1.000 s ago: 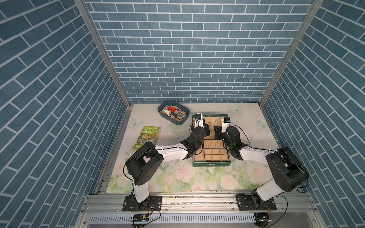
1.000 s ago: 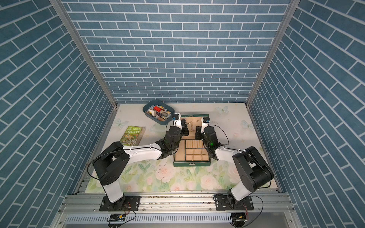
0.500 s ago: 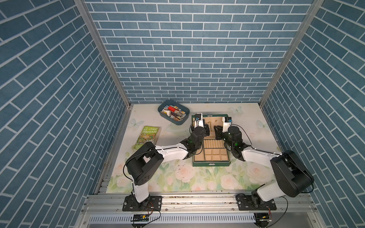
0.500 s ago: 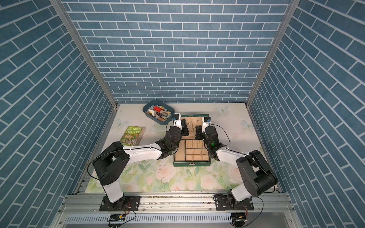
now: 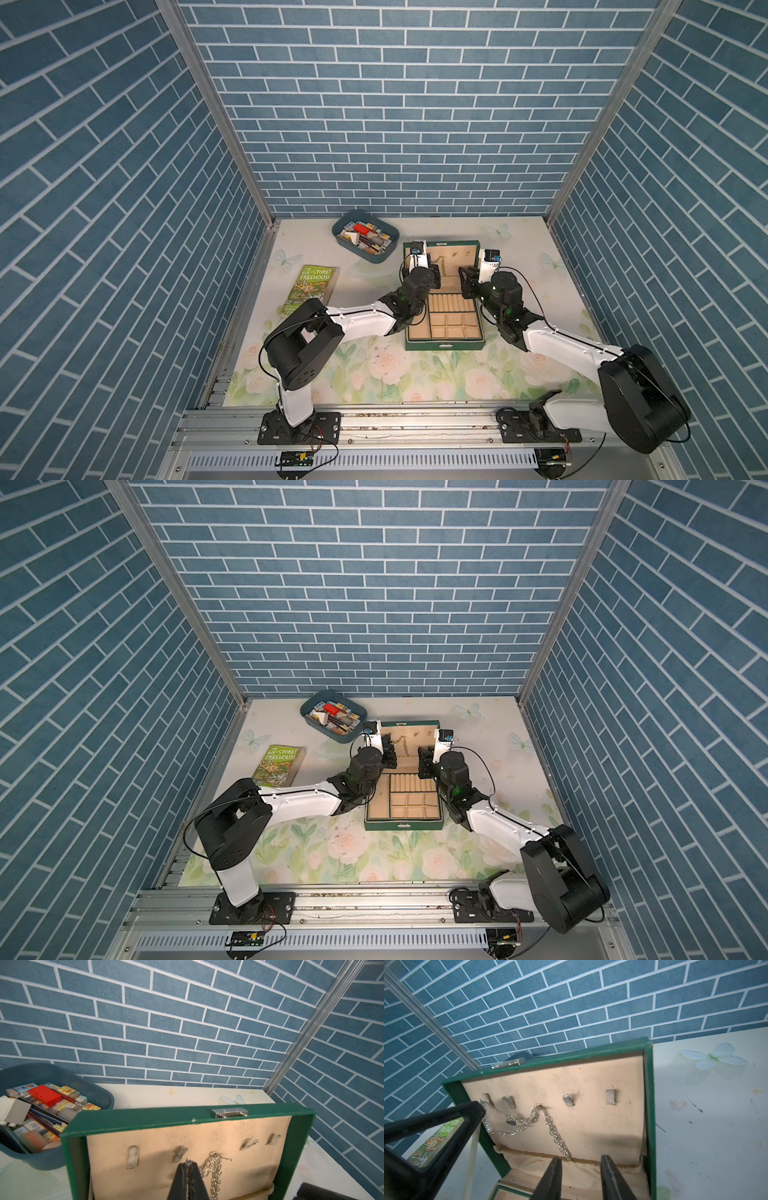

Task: Put jewelry chain into jewelry box
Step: Hang the necklace on the jewelry box clasp.

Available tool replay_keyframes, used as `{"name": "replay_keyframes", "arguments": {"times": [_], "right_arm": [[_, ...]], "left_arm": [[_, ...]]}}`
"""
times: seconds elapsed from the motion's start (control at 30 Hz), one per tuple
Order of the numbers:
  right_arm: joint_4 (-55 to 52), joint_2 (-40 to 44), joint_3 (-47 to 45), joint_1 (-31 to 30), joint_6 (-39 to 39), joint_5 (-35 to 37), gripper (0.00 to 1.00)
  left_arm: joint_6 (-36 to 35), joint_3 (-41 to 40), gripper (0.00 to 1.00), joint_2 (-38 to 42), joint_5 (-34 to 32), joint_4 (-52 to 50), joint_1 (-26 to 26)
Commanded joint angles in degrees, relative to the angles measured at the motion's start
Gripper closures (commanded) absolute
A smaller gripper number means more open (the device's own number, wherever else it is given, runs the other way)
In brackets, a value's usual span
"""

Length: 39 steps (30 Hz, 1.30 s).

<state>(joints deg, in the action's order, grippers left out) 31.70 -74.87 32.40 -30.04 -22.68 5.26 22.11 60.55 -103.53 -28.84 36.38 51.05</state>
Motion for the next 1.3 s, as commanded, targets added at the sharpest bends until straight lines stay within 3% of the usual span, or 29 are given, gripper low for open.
{"name": "replay_keyframes", "arguments": {"times": [0.0,0.5,1.1,1.27], "right_arm": [[-1.29,0.95,-0.91,0.1,0.33,1.5,0.63],[-2.15,4.17,-2.56,0.07,-0.64,2.02,0.61],[-2.67,6.27,-4.0,0.07,-0.97,2.26,0.61],[-2.52,6.4,-4.24,0.07,-0.95,2.44,0.6]], "left_arm": [[2.61,0.05,1.0,2.44,1.43,-2.94,0.37],[9.3,1.67,1.0,3.14,5.79,-11.35,1.92],[13.81,6.75,1.0,-2.59,9.86,-18.64,2.65],[13.92,6.8,0.88,-2.8,10.37,-19.5,2.65]]}}
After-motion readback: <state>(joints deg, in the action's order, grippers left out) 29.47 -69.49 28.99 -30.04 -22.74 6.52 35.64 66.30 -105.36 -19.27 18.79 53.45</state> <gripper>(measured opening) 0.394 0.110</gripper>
